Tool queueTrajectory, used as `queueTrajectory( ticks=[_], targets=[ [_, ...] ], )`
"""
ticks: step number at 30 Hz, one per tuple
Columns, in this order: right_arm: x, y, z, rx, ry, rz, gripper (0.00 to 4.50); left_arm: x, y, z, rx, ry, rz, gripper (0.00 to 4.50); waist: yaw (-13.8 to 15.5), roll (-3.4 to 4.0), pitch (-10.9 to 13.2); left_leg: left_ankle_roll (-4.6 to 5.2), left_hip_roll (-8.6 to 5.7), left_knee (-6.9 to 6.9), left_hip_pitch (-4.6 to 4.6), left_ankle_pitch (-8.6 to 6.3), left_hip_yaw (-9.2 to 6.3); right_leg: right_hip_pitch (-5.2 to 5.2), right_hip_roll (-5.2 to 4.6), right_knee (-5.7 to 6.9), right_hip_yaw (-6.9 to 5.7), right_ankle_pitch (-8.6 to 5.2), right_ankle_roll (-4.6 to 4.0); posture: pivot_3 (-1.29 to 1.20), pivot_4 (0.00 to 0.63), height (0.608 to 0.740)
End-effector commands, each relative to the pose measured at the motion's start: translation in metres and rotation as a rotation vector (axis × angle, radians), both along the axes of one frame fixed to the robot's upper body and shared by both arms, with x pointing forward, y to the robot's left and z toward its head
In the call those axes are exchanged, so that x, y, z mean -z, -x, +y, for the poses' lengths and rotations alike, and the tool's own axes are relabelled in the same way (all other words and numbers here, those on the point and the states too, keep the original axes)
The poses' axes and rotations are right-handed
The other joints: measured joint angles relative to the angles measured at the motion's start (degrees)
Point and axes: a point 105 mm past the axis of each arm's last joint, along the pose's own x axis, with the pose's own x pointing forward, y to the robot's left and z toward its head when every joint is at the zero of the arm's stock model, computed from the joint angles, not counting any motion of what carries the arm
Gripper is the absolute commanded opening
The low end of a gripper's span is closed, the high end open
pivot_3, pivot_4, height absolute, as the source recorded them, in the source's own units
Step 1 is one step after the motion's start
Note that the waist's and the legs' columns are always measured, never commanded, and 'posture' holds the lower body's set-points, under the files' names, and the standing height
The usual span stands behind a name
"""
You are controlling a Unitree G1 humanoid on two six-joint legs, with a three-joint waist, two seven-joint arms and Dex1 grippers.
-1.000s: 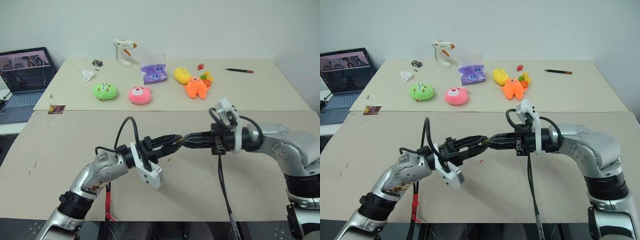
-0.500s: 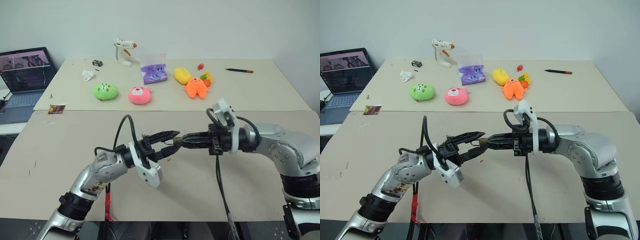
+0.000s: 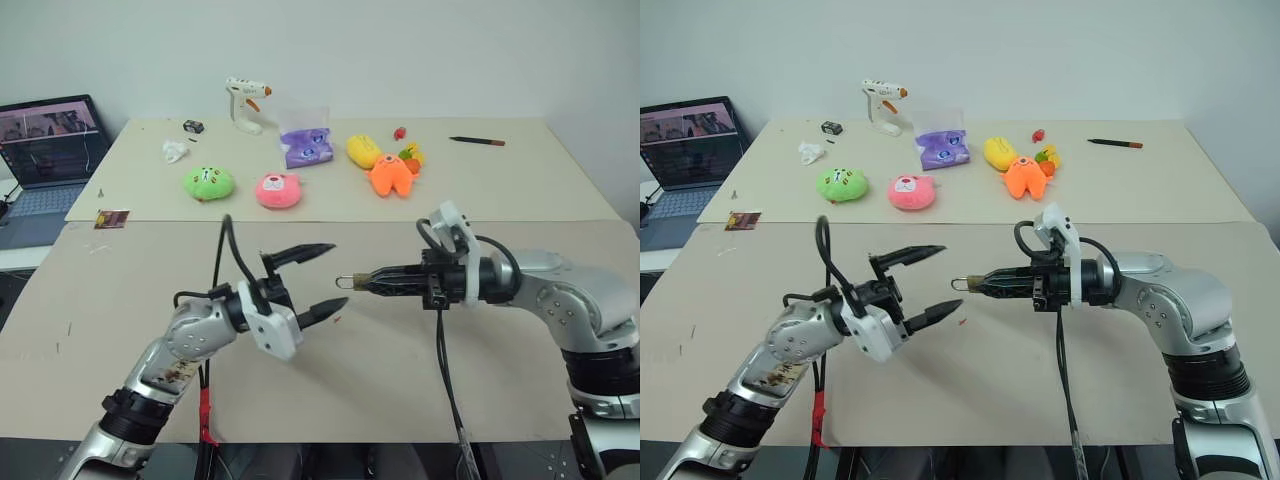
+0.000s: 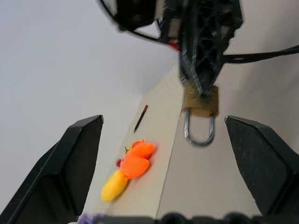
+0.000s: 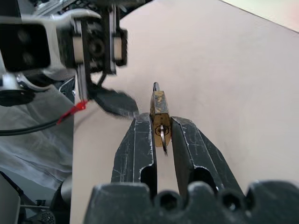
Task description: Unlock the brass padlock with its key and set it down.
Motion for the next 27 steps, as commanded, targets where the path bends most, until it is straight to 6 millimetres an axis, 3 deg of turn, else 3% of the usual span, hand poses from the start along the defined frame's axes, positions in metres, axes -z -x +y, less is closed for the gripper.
queueTrajectory(
  ticks=[1, 4, 7, 14, 17, 27],
  targets=[
    [-0.02, 0.002, -0.006, -0.011, -0.018, -0.086, 0.11, 0.023, -0.006, 0.017, -0.064, -0.051, 0.099, 4.43, -0.1, 0.0, 0.0, 0.01, 0.0, 0.0, 0.0, 0.0, 0.0, 0.0, 0.01, 0.0, -0.01, 0.0, 0.0, 0.0, 0.15, 0.74],
    [-0.025, 0.003, -0.007, -0.009, -0.02, -0.103, 0.11, 0.03, -0.001, 0.017, -0.068, 0.01, 0.162, 4.43, -0.3, 0.0, 0.0, 0.05, -0.01, -0.03, 0.01, -0.02, 0.03, 0.01, -0.01, -0.04, 0.02, 0.0, 0.0, 0.0, 0.15, 0.74],
    [-0.029, 0.003, -0.008, -0.001, -0.023, -0.117, 0.11, 0.026, 0.001, 0.009, -0.042, 0.108, 0.226, 3.72, 0.0, 0.0, 0.0, 0.04, -0.01, -0.01, -0.02, -0.04, 0.01, 0.01, -0.03, -0.06, 0.01, 0.01, 0.01, 0.0, 0.15, 0.74],
    [-0.033, 0.016, -0.002, -0.056, -0.053, -0.1, 0.11, 0.021, 0.014, -0.014, -0.008, 0.342, 0.486, 0.97, -0.1, 0.0, 0.0, 0.05, -0.01, 0.02, -0.02, -0.07, 0.01, 0.04, -0.06, -0.06, 0.08, 0.04, 0.06, 0.0, 0.15, 0.74],
    [-0.037, 0.023, 0.001, -0.086, -0.075, -0.095, 0.11, 0.023, 0.012, -0.014, -0.029, 0.382, 0.536, 0.06, -0.1, 0.0, 0.0, 0.07, 0.03, -0.02, -0.02, -0.06, 0.03, 0.0, -0.02, -0.05, 0.13, 0.04, 0.05, 0.0, 0.15, 0.74],
    [-0.037, 0.033, 0.009, -0.123, -0.1, -0.065, 0.11, 0.015, 0.012, -0.023, 0.017, 0.419, 0.556, 0.06, 0.1, 0.0, 0.0, -0.01, 0.01, 0.0, 0.01, -0.1, 0.04, 0.07, -0.05, -0.09, 0.16, 0.05, 0.06, 0.0, 0.15, 0.74]
  ],
)
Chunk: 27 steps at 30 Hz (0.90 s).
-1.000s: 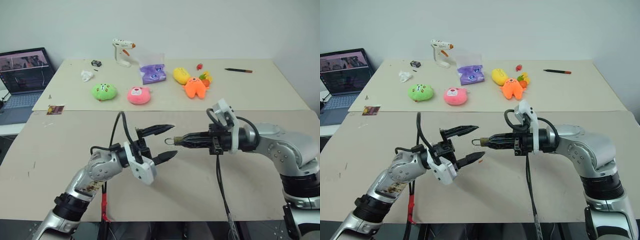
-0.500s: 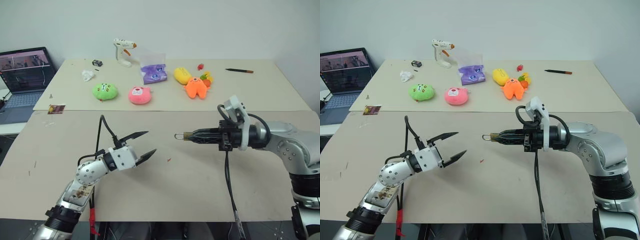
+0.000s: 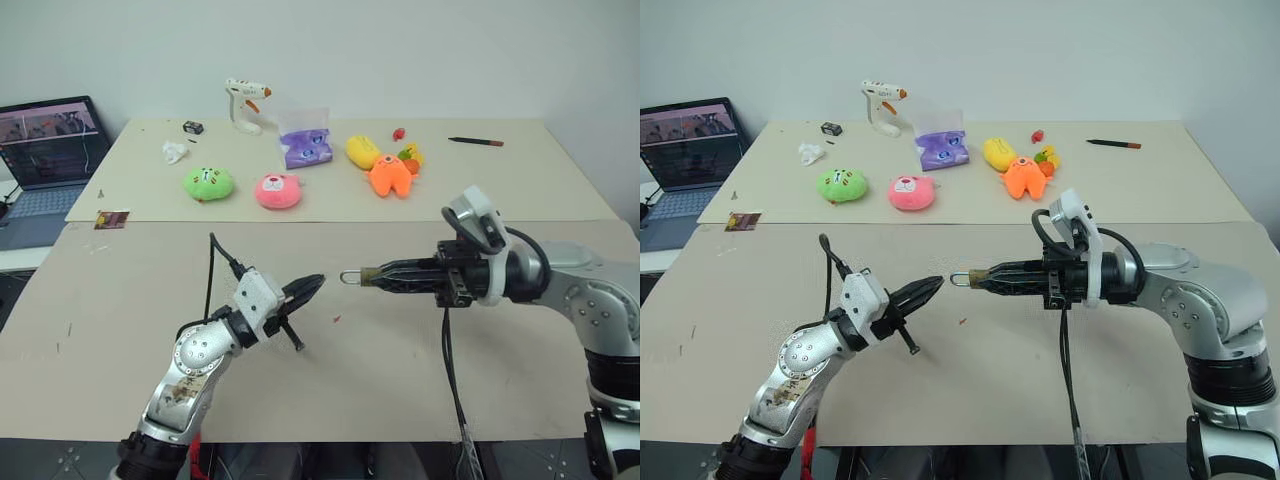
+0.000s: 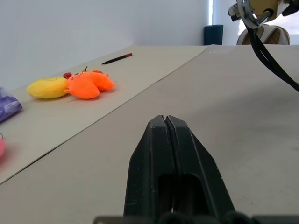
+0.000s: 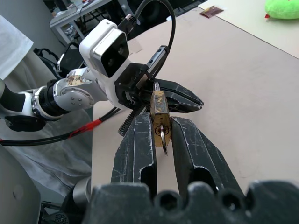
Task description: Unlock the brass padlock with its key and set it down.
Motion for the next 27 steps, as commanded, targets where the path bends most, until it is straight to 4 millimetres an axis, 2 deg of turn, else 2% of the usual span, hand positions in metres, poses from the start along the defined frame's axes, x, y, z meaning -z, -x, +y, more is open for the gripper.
queueTrajectory(
  ticks=[1, 7, 11, 14, 20, 27],
  targets=[
    [-0.008, 0.009, 0.005, -0.028, -0.025, -0.035, 0.11, -0.017, 0.005, -0.008, 0.043, 0.035, -0.05, 0.06, 0.0, 0.0, 0.0, 0.02, 0.0, 0.0, -0.01, 0.01, 0.0, -0.01, 0.0, 0.0, 0.0, 0.0, 0.0, 0.0, 0.15, 0.74],
    [-0.006, 0.008, 0.012, -0.035, -0.041, -0.031, 0.11, -0.025, 0.007, -0.016, 0.092, 0.094, 0.009, 0.06, 0.0, 0.0, 0.0, 0.02, -0.01, 0.02, 0.0, 0.01, 0.0, 0.02, -0.01, 0.0, 0.0, 0.0, 0.0, 0.0, 0.15, 0.74],
    [-0.006, 0.006, 0.013, -0.03, -0.045, -0.033, 0.11, -0.027, 0.009, -0.014, 0.171, 0.194, 0.172, 0.06, 0.0, 0.0, 0.0, 0.03, 0.0, 0.02, 0.01, 0.02, 0.0, -0.01, 0.04, 0.02, -0.02, 0.0, 0.0, 0.0, 0.15, 0.74],
    [-0.007, 0.006, 0.011, -0.029, -0.043, -0.034, 0.11, -0.023, 0.013, -0.006, 0.27, 0.228, 0.338, 0.06, -0.1, 0.0, 0.0, 0.05, 0.0, 0.01, 0.01, 0.03, 0.0, -0.04, 0.08, 0.05, -0.06, 0.0, 0.0, 0.0, 0.15, 0.74],
    [-0.008, 0.005, 0.008, -0.03, -0.036, -0.041, 0.11, -0.013, 0.01, 0.008, 0.368, 0.181, 0.544, 0.06, -0.2, 0.0, 0.0, 0.03, 0.0, 0.01, 0.12, 0.02, 0.01, -0.04, 0.15, 0.04, -0.09, 0.0, -0.01, 0.0, 0.15, 0.74],
    [-0.008, 0.007, 0.012, -0.047, -0.036, -0.037, 0.11, -0.028, 0.006, 0.004, 0.499, 0.19, 0.649, 0.06, -0.2, 0.0, 0.0, 0.03, -0.01, -0.01, 0.15, 0.02, 0.0, -0.02, 0.12, 0.04, -0.08, 0.0, -0.01, 0.0, 0.15, 0.74]
  ],
)
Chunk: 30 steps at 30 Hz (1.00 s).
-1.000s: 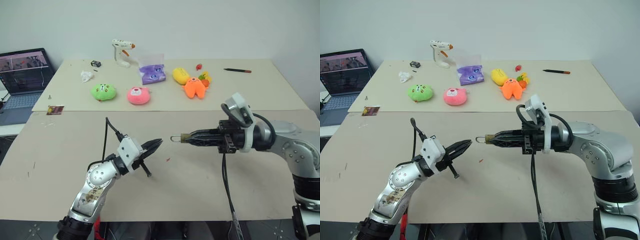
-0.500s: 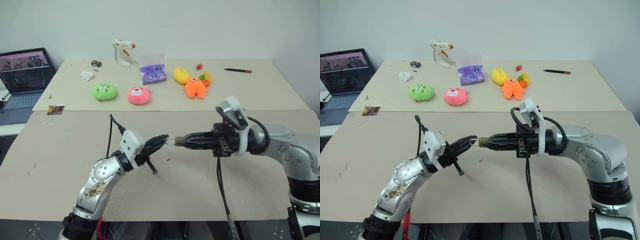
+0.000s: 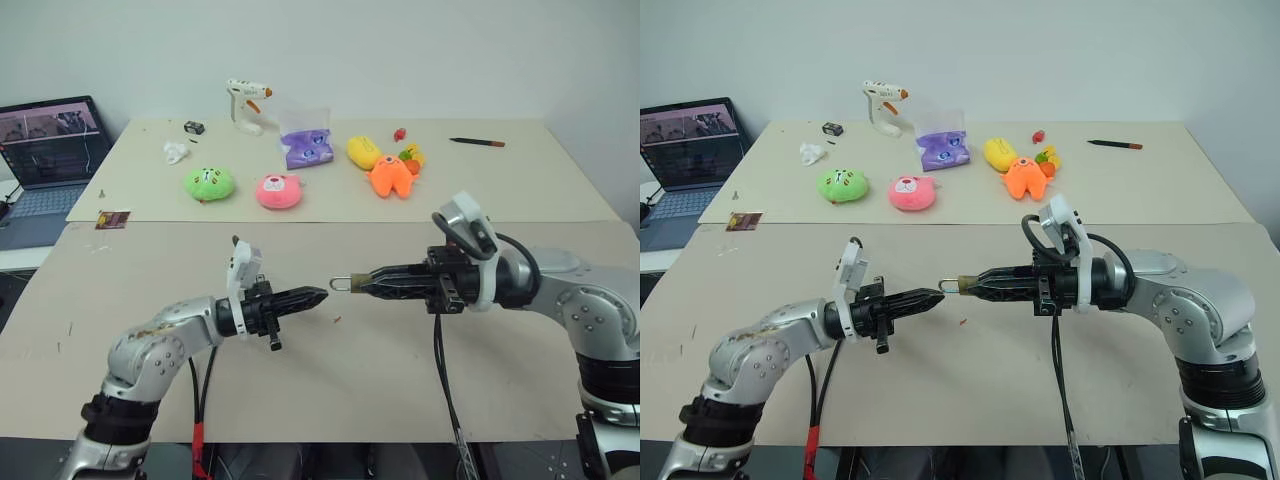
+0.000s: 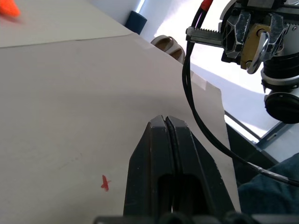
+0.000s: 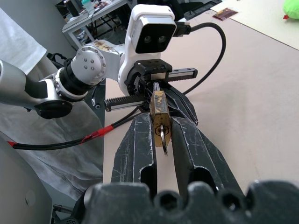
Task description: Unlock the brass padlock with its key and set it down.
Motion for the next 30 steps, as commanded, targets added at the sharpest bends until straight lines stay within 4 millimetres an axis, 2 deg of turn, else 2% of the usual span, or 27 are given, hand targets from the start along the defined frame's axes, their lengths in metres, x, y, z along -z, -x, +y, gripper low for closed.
queueTrajectory(
  ticks=[1, 12, 30],
  targets=[
    [-0.008, 0.005, 0.003, -0.031, -0.013, -0.038, 0.11, -0.018, 0.004, -0.005, 0.081, 0.053, 0.014, 0.06, -0.1, 0.0, 0.0, 0.0, 0.0, -0.01, 0.01, 0.0, 0.0, 0.03, -0.03, 0.0, 0.01, 0.0, 0.0, 0.0, 0.15, 0.74],
    [-0.003, 0.006, 0.001, -0.03, 0.004, -0.024, 0.11, -0.032, 0.016, -0.017, 0.145, 0.086, 0.025, 0.06, -1.1, 0.0, 0.0, 0.0, 0.01, 0.0, -0.01, 0.0, 0.0, 0.09, -0.07, 0.0, 0.08, 0.0, -0.01, 0.0, 0.15, 0.74],
    [0.015, -0.009, -0.005, 0.015, 0.021, -0.012, 0.11, -0.026, 0.027, -0.018, 0.151, 0.082, 0.056, 0.06, -1.4, 0.0, 0.0, -0.02, 0.0, -0.01, 0.01, -0.01, 0.01, 0.09, -0.07, 0.0, 0.09, 0.0, -0.01, 0.0, 0.15, 0.74]
  ],
)
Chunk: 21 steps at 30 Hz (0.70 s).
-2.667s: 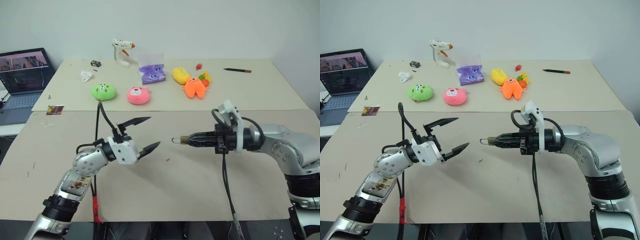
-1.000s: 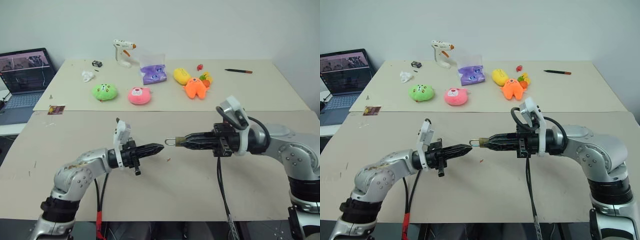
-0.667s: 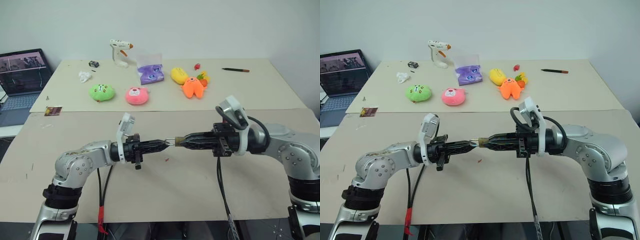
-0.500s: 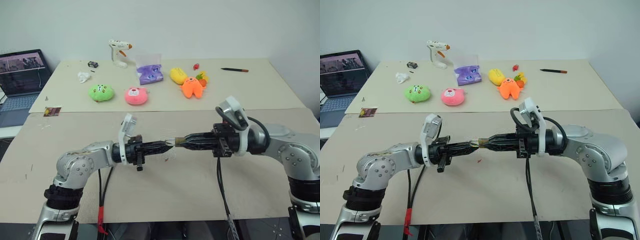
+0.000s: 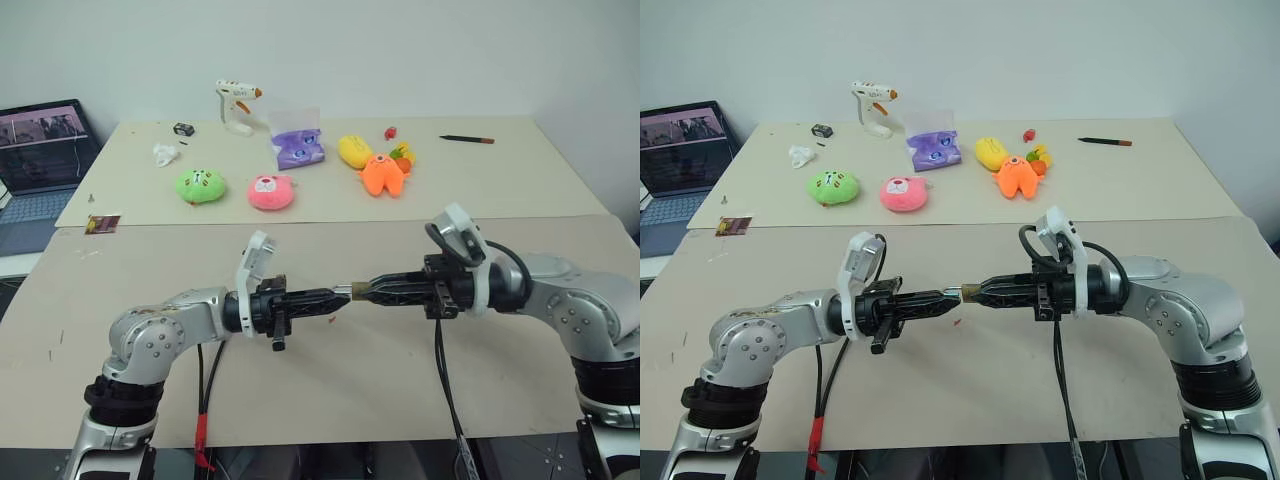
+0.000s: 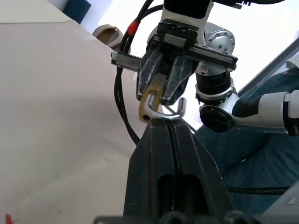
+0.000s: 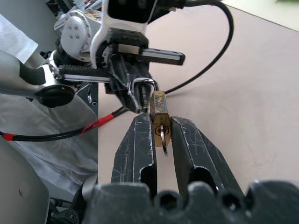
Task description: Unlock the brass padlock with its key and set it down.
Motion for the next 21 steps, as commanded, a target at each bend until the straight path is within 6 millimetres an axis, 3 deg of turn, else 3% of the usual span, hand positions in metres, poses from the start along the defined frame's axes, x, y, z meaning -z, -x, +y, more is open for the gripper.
queueTrajectory(
  ticks=[1, 21],
  targets=[
    [-0.002, -0.001, 0.001, -0.014, -0.011, -0.043, 0.11, -0.008, 0.001, 0.001, -0.011, 0.016, -0.042, 0.06, 0.0, 0.0, 0.0, 0.0, 0.0, 0.0, 0.0, 0.0, 0.0, 0.0, 0.0, 0.0, 0.0, 0.0, 0.0, 0.0, 0.15, 0.74],
    [0.01, 0.012, -0.002, -0.038, 0.012, -0.004, 0.11, -0.011, -0.005, 0.001, -0.045, 0.023, -0.063, 0.06, 0.1, 0.0, 0.0, -0.05, 0.0, 0.0, 0.0, -0.02, -0.01, 0.01, 0.0, -0.01, 0.01, 0.0, 0.0, 0.0, 0.15, 0.74]
  ],
)
